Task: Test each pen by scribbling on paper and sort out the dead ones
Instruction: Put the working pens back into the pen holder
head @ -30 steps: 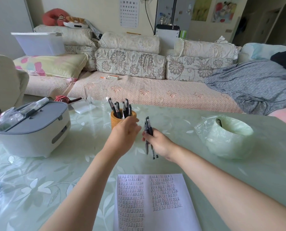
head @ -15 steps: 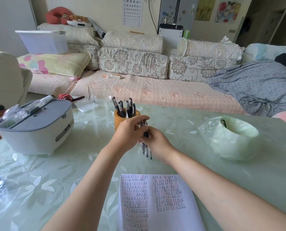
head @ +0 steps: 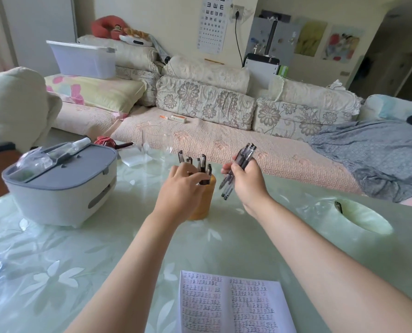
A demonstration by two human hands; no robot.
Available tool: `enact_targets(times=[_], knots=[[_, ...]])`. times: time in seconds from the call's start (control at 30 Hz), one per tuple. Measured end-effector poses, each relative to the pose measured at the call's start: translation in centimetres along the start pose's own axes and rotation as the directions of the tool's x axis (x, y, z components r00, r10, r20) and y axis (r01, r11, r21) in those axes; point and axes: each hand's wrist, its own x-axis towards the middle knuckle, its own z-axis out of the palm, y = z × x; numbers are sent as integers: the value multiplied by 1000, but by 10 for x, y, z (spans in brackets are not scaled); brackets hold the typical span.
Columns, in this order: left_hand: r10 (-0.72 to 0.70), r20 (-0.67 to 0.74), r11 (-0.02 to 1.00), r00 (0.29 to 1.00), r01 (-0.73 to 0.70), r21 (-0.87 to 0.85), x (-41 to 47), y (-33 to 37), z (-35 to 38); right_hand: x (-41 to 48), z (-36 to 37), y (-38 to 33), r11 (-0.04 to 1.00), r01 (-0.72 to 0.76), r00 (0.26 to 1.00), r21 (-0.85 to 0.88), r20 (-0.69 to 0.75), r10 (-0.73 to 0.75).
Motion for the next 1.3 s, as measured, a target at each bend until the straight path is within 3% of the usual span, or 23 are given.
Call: enact_targets(times=[0.13,0.27,0.37,0.5,0.6,0.7,0.87,0.97,1.13,1.3], knots=[[-7,-25,998,1000,6,-58,1,-3,7,27,24,-16,998,63,994,9,-86,-62],[-261,-83,926,962,226,-304,7,-6,0,36,46,-15,998,64,995,-23,-72,-66],[-314,5,863,949,288,-415,5,-14,-3,35,56,-3,997,-4,1000,-80,-20,2],[-275,126,873,953,303,-383,4,-20,0,31,58,18,937,-90,995,-337,12,100],[-294,116,855,949,315,-411,8,-23,3,25,54,23,904,-148,982,-400,52,184],[-290,91,855,953,301,-422,16,-30,1,22,50,23,878,-115,975,-464,119,190],[-244,130,888,961,275,-369,37,-41,-3,21,46,22,958,-69,960,-277,244,139],[-247,153,887,957,287,-361,43,-43,-1,23,49,24,953,20,947,-304,312,80],[-251,90,885,964,266,-382,49,-47,-2,30,52,21,783,44,958,-620,248,143],[-318,46,878,947,312,-362,53,-50,-2,36,50,15,724,18,918,-690,298,262]])
